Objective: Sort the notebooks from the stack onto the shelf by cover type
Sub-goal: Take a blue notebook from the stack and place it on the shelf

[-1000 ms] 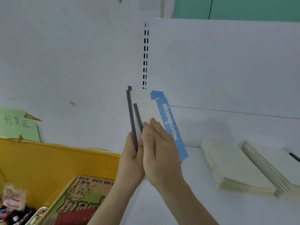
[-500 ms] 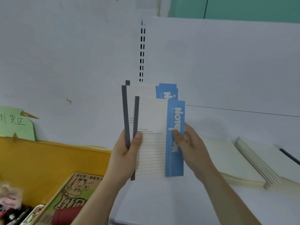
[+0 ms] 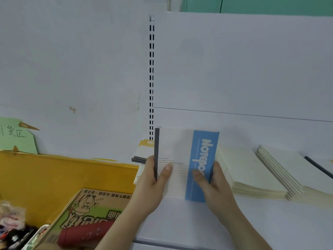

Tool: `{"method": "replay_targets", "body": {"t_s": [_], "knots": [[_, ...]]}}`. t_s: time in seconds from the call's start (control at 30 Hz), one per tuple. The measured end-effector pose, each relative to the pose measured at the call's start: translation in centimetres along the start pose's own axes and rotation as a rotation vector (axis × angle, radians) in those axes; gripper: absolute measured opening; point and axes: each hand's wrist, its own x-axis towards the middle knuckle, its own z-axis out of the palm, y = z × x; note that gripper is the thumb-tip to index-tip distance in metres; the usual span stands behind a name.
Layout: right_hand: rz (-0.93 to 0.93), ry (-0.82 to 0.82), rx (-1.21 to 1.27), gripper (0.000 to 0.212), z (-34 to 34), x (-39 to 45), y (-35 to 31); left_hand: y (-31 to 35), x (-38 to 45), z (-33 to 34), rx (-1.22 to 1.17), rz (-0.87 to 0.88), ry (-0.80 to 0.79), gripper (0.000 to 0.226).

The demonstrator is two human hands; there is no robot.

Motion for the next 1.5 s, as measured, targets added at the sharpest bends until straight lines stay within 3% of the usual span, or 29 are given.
{"method": "replay_targets", "body": {"t_s": [0.27,0.4,0.67,0.8,0.93,1.13,1.23,1.5], "knots": [[0.073,-0.026,-0.071,0.011,-0.4,-0.5,0.5,-0.4,-0.5,0.9,0.019,-0.05,0.063,0.014],[0.123,-0.103,-0.144,0.012,-1.0,-0.2,1.0,-0.4,-0.6,1.3,0.037,-0.073,0.006,0.011],[0.062,-0.072,-0.165,0.02,-2.0,-1.8,0.4,0.7,-0.3,1.7,0.148,-0.005,0.088,0.015],[-0.001,0.045,-0.234,0.032,-3.9,-3.5,-1.1,3.1,-0.1,2.7,0.092,0.025,0.059,0.014],[0.004,0.201,-0.383,0.028,-6.4,-6.2,-1.2,4.9,0.0,5.6,-0.005,0.058,0.031,0.018],[0.06,0.514,-0.36,0.026,-12.8,-12.0,-2.8,7.3,-2.2,12.8,-0.051,0.119,-0.291,0.019],[0.089,0.643,-0.341,0.024,-16.8,-14.9,-3.2,7.9,-3.6,17.0,-0.017,0.192,-0.484,0.037],[0.136,0.788,-0.4,0.029,-30.9,-21.5,-2.1,12.0,-10.7,30.3,0.238,0.346,-0.715,0.125]]}}
